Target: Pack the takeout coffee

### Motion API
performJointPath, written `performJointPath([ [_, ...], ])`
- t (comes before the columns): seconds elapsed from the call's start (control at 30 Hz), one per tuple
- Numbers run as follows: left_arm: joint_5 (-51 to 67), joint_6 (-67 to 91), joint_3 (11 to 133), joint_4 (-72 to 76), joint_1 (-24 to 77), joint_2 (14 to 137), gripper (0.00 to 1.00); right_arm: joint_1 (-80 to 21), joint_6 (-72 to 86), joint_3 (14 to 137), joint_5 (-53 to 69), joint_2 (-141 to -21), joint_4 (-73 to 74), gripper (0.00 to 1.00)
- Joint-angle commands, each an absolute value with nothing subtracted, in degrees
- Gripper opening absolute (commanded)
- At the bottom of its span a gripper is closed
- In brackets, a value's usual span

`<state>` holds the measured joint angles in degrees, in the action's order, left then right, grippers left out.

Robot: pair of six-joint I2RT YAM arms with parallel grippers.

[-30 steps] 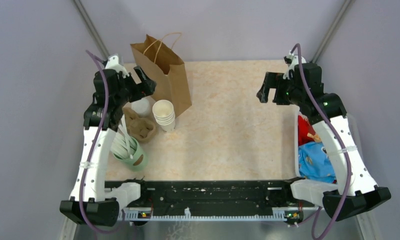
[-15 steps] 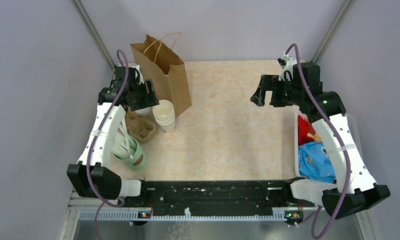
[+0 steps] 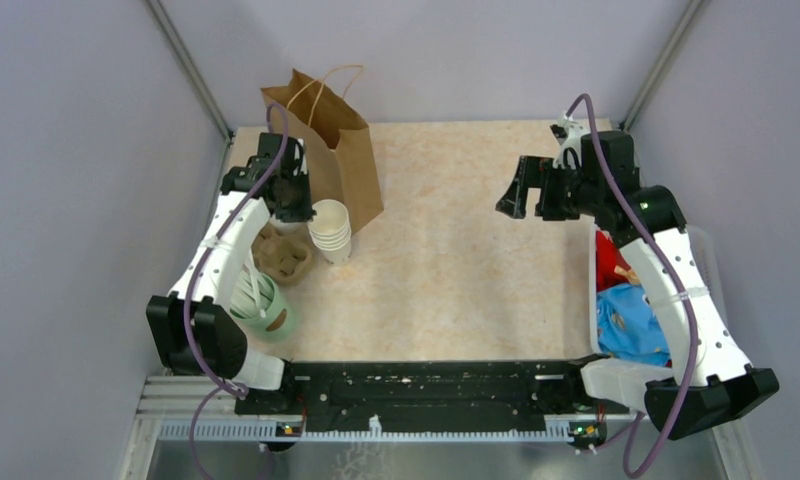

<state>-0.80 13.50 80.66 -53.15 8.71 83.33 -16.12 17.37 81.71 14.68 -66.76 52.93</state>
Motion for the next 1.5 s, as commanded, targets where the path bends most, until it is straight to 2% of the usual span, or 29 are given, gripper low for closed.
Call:
performJointPath([
  [0.0, -3.4, 12.4, 80.5, -52.5, 9.3, 83.6, 0.17, -16.5, 18.4, 81.7, 15.1, -65.3, 51.4, 0.96],
  [0.17, -4.3, 12.8, 84.8, -56.0, 9.4, 84.9, 0.03, -16.6, 19.0, 81.7, 15.2, -65.3, 50.9, 0.95],
  [0.3, -4.2, 13.4, 86.8, -57.3, 9.4, 84.1, 0.00, -16.7, 19.4, 81.3, 15.4, -65.3, 50.4, 0.94],
  [0.6, -4.1, 15.2, 88.2, -57.9, 9.3, 82.4, 0.00, -17.5, 20.5, 79.6, 16.2, -65.4, 49.5, 0.94],
  [0.97, -1.0, 21.6, 98.7, -60.5, 9.4, 77.4, 0.00, -18.3, 20.6, 79.9, 16.8, -65.8, 49.8, 0.95],
  [1.1, 6.3, 22.0, 96.8, -57.4, 10.1, 74.0, 0.00, -18.5, 20.3, 80.1, 16.7, -65.5, 50.0, 0.95],
  [1.27, 7.6, 24.6, 84.1, -45.8, 24.4, 70.3, 0.00, -18.5, 19.3, 81.2, 13.4, -63.5, 51.0, 0.95],
  [1.47, 0.6, 30.4, 76.3, -36.4, 41.4, 76.9, 0.00, -18.5, 18.5, 82.9, 8.3, -59.6, 52.3, 0.96],
])
